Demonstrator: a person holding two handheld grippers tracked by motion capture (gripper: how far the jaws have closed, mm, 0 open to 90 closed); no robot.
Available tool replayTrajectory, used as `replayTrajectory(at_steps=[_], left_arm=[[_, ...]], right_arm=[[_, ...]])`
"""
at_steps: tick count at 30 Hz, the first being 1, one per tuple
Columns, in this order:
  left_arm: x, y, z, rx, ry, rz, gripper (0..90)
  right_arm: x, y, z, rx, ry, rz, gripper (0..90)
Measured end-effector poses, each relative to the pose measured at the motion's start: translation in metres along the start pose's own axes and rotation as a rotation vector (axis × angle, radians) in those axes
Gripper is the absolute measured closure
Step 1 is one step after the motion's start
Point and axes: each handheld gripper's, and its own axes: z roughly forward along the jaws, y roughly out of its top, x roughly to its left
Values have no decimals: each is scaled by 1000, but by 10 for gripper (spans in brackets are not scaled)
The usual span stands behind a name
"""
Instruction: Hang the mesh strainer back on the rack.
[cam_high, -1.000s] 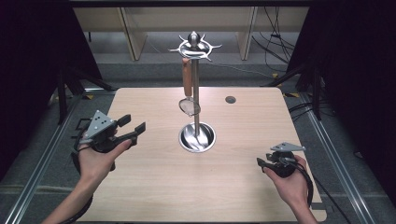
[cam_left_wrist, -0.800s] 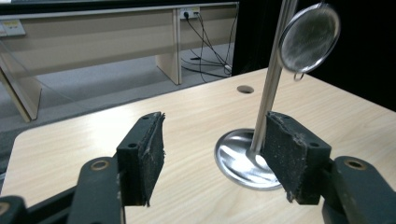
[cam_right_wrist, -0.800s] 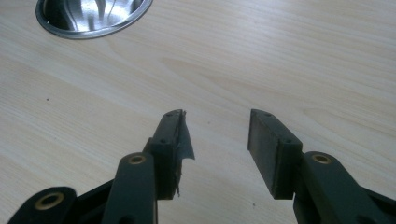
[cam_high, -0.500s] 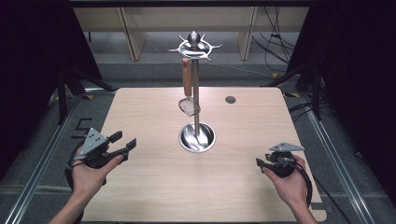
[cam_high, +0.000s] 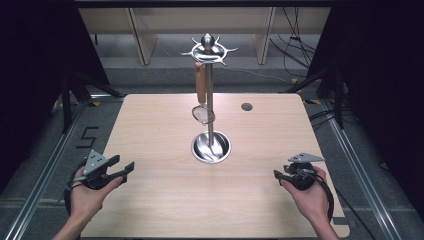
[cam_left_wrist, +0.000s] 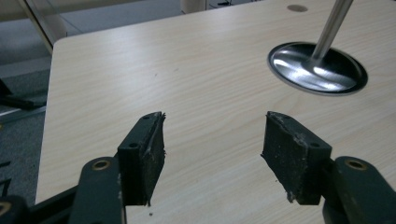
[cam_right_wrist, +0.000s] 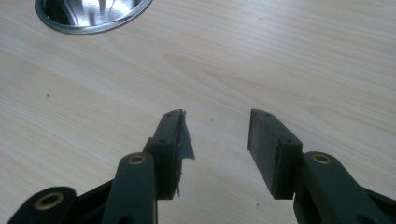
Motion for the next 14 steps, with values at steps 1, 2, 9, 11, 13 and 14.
replayTrajectory(at_steps=[1, 2, 9, 11, 13, 14], left_arm=[[1, -2, 0, 6, -4, -4, 379], [2, -4, 0, 12, -6, -6, 380], [7, -4, 0, 11, -1, -25, 394], [7, -4, -1, 13, 9, -31, 396], [7, -4, 0, 13, 2, -28, 396], [7, -4, -1, 15, 7, -33, 396]], right_arm=[[-2, -1, 1, -15, -5, -31, 562], [-1, 0, 0, -3, 0, -19, 563], [-1, -2, 1, -9, 18, -17, 564], [-2, -2, 2, -20, 18, -27, 564], [1, -1, 0, -3, 15, 0, 564], [2, -1, 0, -1, 19, 4, 564]])
